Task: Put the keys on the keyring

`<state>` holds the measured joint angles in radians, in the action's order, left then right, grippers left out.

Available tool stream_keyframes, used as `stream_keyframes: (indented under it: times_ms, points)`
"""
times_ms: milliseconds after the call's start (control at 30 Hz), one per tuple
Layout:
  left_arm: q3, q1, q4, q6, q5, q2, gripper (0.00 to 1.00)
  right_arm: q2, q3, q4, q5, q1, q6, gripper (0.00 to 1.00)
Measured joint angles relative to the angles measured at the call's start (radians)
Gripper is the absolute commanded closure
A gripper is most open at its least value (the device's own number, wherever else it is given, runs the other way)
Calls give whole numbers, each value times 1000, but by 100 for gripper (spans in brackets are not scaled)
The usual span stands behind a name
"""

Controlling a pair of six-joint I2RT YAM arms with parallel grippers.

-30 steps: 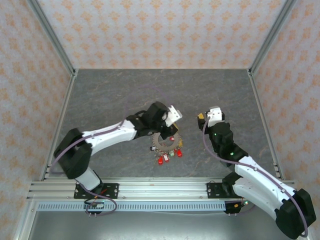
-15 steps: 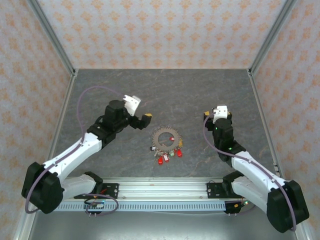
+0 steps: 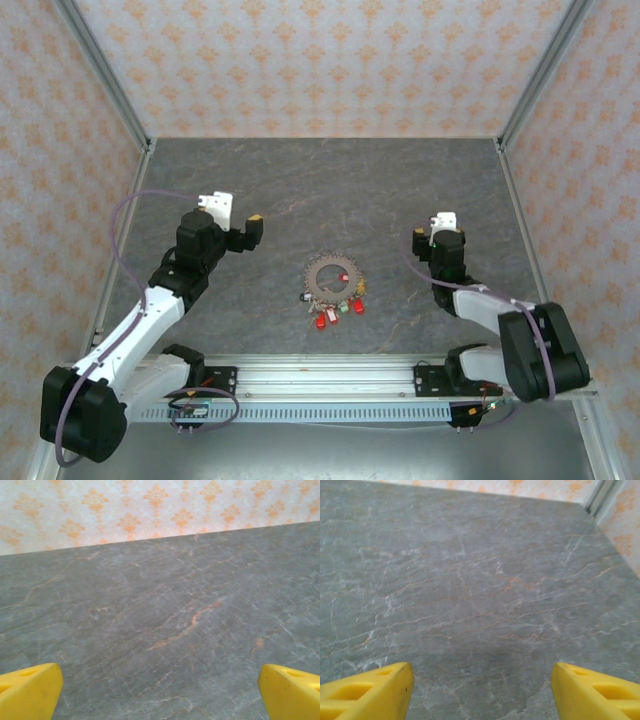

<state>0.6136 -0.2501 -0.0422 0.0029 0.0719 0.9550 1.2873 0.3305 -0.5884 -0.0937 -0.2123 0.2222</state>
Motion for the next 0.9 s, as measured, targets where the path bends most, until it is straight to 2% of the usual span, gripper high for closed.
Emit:
stream_keyframes:
  times_ms: [200,500,600,667,767,833,900]
  points:
    - [-18,44,-1,-6,-37,-38,0,104,3,-109,78,14,34,28]
    - [-80,101,-31,-8,-64,-29,0,104,-27,-220,199,118,3,27]
    - [-90,124,-54,-6,-71,-9,0,193,-39,-357,203,163,-41,26]
    - [-100,141,-75,-6,-74,8,0,229,-29,-308,199,176,-59,25]
    - [-118,162,-111,-2,-74,40,0,240,-1,-285,174,175,-89,19]
    - [-135,174,-148,-2,-74,67,0,241,38,-251,134,176,-113,2]
    - [-144,186,-185,2,-73,107,0,241,55,-257,101,177,-130,1]
